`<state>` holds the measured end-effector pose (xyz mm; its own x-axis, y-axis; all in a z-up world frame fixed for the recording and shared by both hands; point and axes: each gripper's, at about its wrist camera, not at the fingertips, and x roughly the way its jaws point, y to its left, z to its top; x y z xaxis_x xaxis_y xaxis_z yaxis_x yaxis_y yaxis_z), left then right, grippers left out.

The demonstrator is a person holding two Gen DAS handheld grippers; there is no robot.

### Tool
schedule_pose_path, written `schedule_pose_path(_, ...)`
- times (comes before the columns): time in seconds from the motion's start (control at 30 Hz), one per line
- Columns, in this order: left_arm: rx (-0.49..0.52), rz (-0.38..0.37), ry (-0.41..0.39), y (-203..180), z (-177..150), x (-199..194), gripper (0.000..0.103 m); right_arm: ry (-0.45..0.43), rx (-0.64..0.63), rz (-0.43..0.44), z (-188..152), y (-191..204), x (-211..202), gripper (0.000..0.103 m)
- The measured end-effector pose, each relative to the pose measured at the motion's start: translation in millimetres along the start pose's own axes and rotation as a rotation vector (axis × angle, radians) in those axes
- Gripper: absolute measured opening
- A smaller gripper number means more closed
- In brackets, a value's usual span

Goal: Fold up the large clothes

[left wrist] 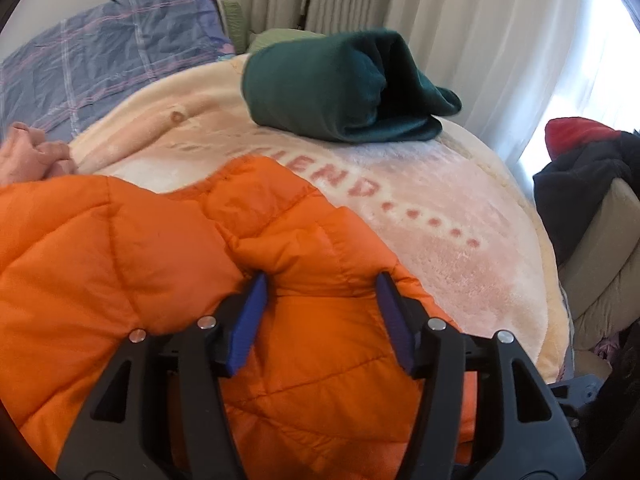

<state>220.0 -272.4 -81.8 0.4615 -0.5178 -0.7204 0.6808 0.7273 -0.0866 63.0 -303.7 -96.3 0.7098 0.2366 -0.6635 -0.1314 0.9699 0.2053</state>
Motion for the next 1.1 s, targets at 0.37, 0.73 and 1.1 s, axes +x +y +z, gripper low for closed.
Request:
schedule_pose_path(0.37, -0.097, 0.233, 0.008, 92.7, 6.5, -39.6, 0.028, -0.001, 0.0, 0.003, 3.2, -1.5, 6.1, 0.02)
schedule_pose_path(0.73, -0.012, 0.284, 0.073, 90.9, -10.0, 7.9, 0.028, 0.007, -0.005, 0.018, 2.3, -3.2, 9.6, 0.02)
schedule_pose_path(1.1, -0.023, 0.263, 0.036, 98.4, -21.8, 7.1, 0.028, 0.003, -0.021, 0.006, 3.7, 0.9, 7.4, 0.02)
